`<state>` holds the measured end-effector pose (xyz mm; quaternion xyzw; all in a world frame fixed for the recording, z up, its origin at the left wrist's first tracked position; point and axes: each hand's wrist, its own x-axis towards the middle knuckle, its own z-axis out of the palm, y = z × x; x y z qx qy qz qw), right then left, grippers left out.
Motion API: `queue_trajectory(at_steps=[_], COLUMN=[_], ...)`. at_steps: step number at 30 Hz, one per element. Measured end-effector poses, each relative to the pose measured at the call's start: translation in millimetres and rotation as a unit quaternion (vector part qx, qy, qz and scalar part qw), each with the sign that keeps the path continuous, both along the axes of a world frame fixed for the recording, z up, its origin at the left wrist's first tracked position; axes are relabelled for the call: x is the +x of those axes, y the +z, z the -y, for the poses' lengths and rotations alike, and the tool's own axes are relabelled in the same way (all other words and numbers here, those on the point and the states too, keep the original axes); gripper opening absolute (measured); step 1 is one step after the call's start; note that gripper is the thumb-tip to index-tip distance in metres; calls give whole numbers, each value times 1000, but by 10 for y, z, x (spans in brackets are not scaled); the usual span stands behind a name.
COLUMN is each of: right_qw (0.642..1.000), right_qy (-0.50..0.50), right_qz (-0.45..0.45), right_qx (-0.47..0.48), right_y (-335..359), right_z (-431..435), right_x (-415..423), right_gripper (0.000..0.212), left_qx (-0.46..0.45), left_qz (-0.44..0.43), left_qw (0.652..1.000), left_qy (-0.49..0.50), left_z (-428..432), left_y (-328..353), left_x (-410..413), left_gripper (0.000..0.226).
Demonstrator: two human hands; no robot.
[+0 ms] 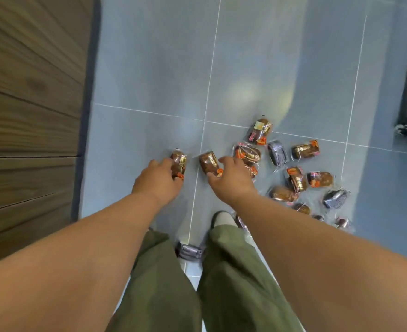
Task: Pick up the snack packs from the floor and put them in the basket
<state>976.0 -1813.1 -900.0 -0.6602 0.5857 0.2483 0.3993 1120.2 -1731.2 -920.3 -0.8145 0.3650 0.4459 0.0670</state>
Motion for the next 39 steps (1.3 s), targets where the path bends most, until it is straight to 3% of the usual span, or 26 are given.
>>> queue_trajectory(at_steps=[11, 15, 20, 27, 39], right_qw=[999, 998, 996, 997, 988], right_qy=[-11, -28, -77, -79, -111], right_qz=[-26, -35, -42, -21, 28], right_qx=[32, 35, 22, -5, -102], right_y=[-2014, -2436, -2609, -1873, 744], right_z=[-29, -81, -54, -114, 70], right_x=[-16, -27, 3, 39, 117], right_gripper=[70, 84, 84, 81, 71], left_qx=[49, 55, 42, 1, -77], left_qz=[2, 19, 50, 19, 0], left_qw=[999, 998, 998, 993, 976], left_qy=[-4, 10, 5, 119, 203], left_z=[45, 0, -31, -54, 163], left_y=[-2057, -2415, -2499, -1801, 797], left_x=[-257, -352, -421, -388, -139], left_gripper=[80, 93, 87, 91, 98])
